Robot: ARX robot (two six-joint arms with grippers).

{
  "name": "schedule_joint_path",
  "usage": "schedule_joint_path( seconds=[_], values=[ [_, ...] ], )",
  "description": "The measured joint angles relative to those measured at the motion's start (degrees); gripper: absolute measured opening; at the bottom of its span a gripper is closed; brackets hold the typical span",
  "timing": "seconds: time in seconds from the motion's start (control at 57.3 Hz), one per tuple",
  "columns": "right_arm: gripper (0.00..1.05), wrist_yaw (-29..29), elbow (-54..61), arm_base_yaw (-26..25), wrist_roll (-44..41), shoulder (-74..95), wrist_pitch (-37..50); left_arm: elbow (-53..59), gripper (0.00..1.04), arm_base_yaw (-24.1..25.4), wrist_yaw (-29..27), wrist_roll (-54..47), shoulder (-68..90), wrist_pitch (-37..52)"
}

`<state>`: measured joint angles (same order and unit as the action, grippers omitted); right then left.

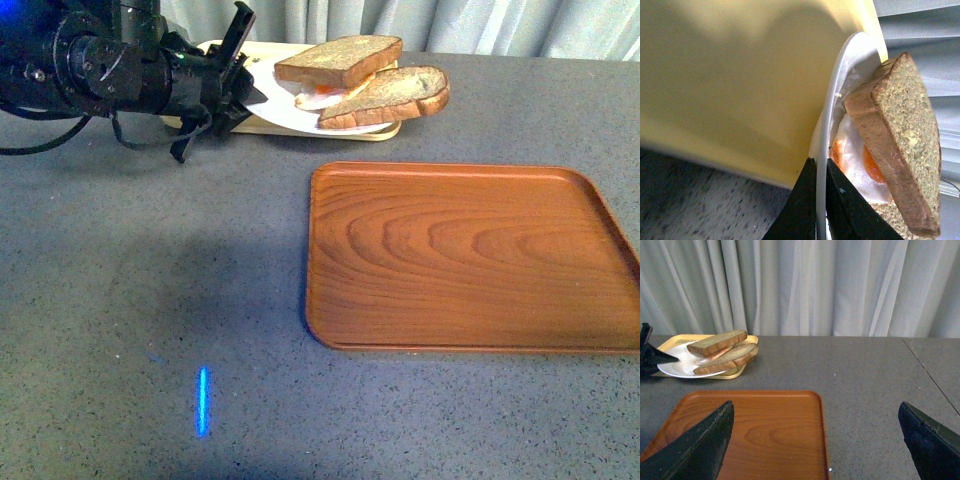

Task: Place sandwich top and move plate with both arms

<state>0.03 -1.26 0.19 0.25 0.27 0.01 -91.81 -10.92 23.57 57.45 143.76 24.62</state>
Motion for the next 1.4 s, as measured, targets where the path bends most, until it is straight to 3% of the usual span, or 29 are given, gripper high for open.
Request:
schedule_joint_path(
  seconds=[0.105, 0.366, 0.733, 0.872, 0.942, 0.995, 1.064, 1.204, 1.396],
  values=[
    [0.96, 0.0, 0.0, 0.0, 0.0, 0.0, 0.0, -3.5, 0.05, 0.0, -1.0, -0.9, 1.7, -3.0],
    [0.96, 0.0, 0.0, 0.0, 0.0, 0.0, 0.0, -4.6, 0.44, 1.2, -1.0, -3.3, 2.1, -5.1],
    [0.96, 0.0, 0.0, 0.0, 0.0, 0.0, 0.0, 15.2, 0.98, 8.0, 3.4, -4.3, -10.2, 8.0],
    [0.96, 0.0, 0.0, 0.0, 0.0, 0.0, 0.0, 27.1, 0.95, 10.3, 4.9, -4.8, -18.6, 16.8],
    [0.96, -0.1, 0.0, 0.0, 0.0, 0.0, 0.0, 36.5, 0.84, 9.9, -9.9, -16.2, -23.4, 31.8],
    [0.96, -0.1, 0.0, 0.0, 0.0, 0.0, 0.0, 44.7, 0.75, 10.2, -17.6, -25.6, -28.1, 40.7],
    [0.96, 0.0, 0.0, 0.0, 0.0, 0.0, 0.0, 54.6, 0.64, 10.5, -22.6, -38.0, -35.6, 46.8],
    [0.96, 0.0, 0.0, 0.0, 0.0, 0.0, 0.0, 70.6, 0.39, 10.9, -23.6, -51.8, -51.1, 47.9],
    [0.96, 0.0, 0.0, 0.0, 0.0, 0.0, 0.0, 77.6, 0.07, 10.9, -23.6, -55.8, -61.7, 41.6]
  ],
)
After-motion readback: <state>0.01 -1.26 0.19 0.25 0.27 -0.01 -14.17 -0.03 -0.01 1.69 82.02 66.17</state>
